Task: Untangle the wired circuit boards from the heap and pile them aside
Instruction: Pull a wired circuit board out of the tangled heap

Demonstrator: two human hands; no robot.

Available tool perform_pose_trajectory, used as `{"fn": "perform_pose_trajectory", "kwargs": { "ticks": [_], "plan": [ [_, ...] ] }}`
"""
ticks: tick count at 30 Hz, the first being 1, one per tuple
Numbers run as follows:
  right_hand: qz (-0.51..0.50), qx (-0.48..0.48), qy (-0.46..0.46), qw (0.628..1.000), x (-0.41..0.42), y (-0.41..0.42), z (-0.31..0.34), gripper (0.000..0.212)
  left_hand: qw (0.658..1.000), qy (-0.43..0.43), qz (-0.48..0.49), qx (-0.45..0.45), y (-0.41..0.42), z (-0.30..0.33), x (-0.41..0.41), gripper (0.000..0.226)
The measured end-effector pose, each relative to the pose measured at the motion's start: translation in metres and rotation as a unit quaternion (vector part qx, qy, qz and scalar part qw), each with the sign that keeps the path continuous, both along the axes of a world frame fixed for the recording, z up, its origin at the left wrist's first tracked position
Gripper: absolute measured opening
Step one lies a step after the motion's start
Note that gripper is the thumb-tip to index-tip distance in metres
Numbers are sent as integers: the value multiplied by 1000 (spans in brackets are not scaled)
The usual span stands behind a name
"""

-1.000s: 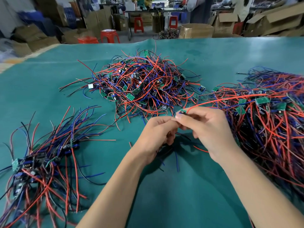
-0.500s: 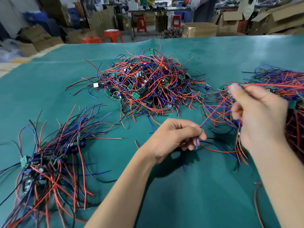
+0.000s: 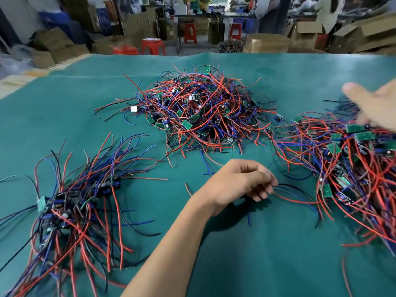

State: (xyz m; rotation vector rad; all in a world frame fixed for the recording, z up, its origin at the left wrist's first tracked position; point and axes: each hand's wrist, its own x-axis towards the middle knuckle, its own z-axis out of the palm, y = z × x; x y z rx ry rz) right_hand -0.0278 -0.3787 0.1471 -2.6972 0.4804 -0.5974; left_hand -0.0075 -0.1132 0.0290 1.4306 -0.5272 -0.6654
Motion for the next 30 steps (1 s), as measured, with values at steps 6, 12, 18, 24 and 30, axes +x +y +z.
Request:
{"fn": "perform_pose_trajectory", "kwargs": {
  "ticks": [6,12,18,24,30],
  "plan": [
    [175,-98,66,978,52,136,2,34,1000,-5,1,3,0,1,-1,18],
    [307,-142,158,928,101,246,-57,56,997,-37,55,35,5,4,-8,27],
    [247,-147,43,957,110,250,-84,13,975,-79,80,189,17,-5,-1,39],
    [212,-26,-15,977,92,210,-69,17,1000,8,20,0,4,6,-5,31],
    [170,354,-115,913,56,153,-60,12,991,108,48,-62,4,1,5,16]
  ]
}}
